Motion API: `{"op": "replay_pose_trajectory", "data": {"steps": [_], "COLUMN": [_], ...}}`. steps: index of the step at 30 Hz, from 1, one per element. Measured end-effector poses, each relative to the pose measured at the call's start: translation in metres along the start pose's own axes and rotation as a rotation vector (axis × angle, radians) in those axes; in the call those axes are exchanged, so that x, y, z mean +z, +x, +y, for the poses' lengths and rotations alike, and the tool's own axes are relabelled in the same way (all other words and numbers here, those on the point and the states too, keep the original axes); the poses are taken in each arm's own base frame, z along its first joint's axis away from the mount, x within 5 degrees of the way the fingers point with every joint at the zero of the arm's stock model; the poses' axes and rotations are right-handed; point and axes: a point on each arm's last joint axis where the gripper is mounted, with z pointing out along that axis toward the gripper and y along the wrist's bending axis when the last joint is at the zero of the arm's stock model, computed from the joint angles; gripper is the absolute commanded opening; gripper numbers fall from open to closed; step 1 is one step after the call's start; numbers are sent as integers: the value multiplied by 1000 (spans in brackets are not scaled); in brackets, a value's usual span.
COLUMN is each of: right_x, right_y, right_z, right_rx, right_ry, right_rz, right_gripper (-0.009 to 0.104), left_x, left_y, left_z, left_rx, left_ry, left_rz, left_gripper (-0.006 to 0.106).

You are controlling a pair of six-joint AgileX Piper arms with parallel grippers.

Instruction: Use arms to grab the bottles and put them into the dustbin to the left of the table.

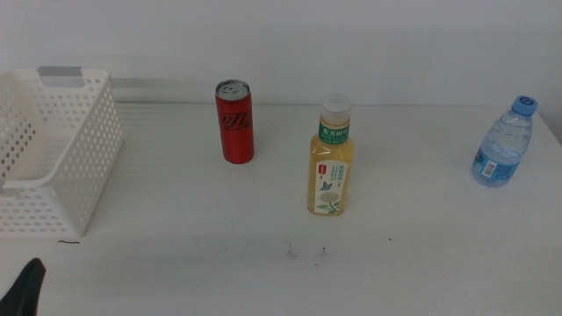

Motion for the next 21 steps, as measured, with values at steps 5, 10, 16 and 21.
{"op": "replay_pose_trajectory", "data": {"steps": [5, 10, 16, 21], "right_x": [0, 0, 0, 0], "right_y": [0, 0, 0, 0], "right_z": [0, 0, 0, 0], "right_rx": [0, 0, 0, 0], "right_ry": [0, 0, 0, 0], "right_rz": [0, 0, 0, 0], "right_gripper": [93, 93, 93, 93], "left_x": [8, 34, 67, 86], "left_y": [-8, -9, 1, 9], "left_z": [-2, -12, -34, -47], "left_rx": [1, 11, 31, 51], "left_ry": [33, 134, 263, 316], "left_rz": [-47, -4, 45, -5], "left_gripper": [94, 94, 94, 94]}}
